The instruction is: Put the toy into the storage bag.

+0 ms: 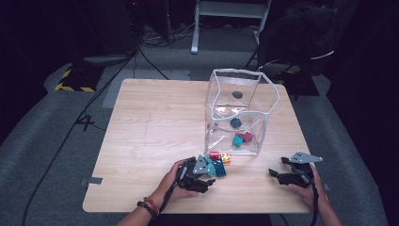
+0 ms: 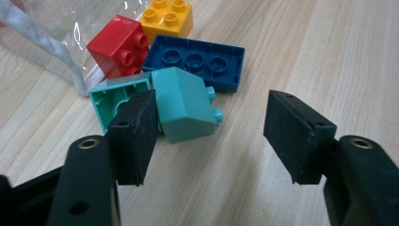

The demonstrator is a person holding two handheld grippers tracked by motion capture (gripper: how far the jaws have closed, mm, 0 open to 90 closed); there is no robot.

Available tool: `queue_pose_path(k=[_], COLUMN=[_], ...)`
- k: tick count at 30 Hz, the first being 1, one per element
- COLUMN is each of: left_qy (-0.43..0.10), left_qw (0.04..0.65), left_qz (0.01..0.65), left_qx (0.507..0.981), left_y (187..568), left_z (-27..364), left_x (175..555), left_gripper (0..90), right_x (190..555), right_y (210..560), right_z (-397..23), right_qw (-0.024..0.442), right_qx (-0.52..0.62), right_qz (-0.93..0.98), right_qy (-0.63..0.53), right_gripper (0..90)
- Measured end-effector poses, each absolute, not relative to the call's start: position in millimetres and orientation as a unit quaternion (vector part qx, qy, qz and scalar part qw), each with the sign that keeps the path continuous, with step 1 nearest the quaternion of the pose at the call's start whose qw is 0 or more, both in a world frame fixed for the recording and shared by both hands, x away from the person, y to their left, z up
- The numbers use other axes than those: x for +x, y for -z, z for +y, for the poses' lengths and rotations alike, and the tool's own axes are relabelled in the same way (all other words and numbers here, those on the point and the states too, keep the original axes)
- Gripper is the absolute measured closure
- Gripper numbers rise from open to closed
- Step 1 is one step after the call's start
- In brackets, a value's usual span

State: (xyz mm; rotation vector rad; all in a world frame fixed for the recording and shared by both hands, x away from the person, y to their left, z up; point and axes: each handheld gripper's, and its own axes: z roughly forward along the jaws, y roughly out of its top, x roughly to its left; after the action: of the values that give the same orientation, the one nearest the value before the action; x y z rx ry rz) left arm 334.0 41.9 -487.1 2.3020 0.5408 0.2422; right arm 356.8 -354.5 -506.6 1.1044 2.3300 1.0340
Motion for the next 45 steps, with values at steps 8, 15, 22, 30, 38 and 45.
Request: queue_pose_path(k=[8, 15, 22, 30, 38, 45], left_qy=[-0.085, -0.086, -0.071, -0.076, -0.111, -0.139], left_qw=[0.35, 0.338, 0.348, 0.375, 0.392, 0.399], left_qz=[0.199, 0.188, 0.162, 0.189, 0.219, 0.257], left_qx=[0.911, 0.918, 0.921, 0.904, 0.886, 0.869], left_y=[492, 496, 493, 480, 462, 442], left_z=[25, 15, 21, 51, 95, 123], left_x=[336, 338, 339, 342, 358, 385], left_gripper=[48.9, 48.5, 56.7, 56.7, 56.7, 56.7], right_x=[357, 357, 357, 357, 357, 357], right_y=[507, 507, 507, 507, 507, 507], right_z=[-354, -354, -354, -354, -354, -354], right_qw=[0.181, 0.18, 0.181, 0.181, 0.181, 0.181], right_qx=[0.391, 0.39, 0.39, 0.39, 0.39, 0.39], right_qz=[0.825, 0.825, 0.825, 0.825, 0.825, 0.825], right_qy=[-0.366, -0.366, -0.366, -0.366, -0.366, -0.366], right_gripper=[20.0, 20.0, 20.1, 20.0, 20.0, 20.0])
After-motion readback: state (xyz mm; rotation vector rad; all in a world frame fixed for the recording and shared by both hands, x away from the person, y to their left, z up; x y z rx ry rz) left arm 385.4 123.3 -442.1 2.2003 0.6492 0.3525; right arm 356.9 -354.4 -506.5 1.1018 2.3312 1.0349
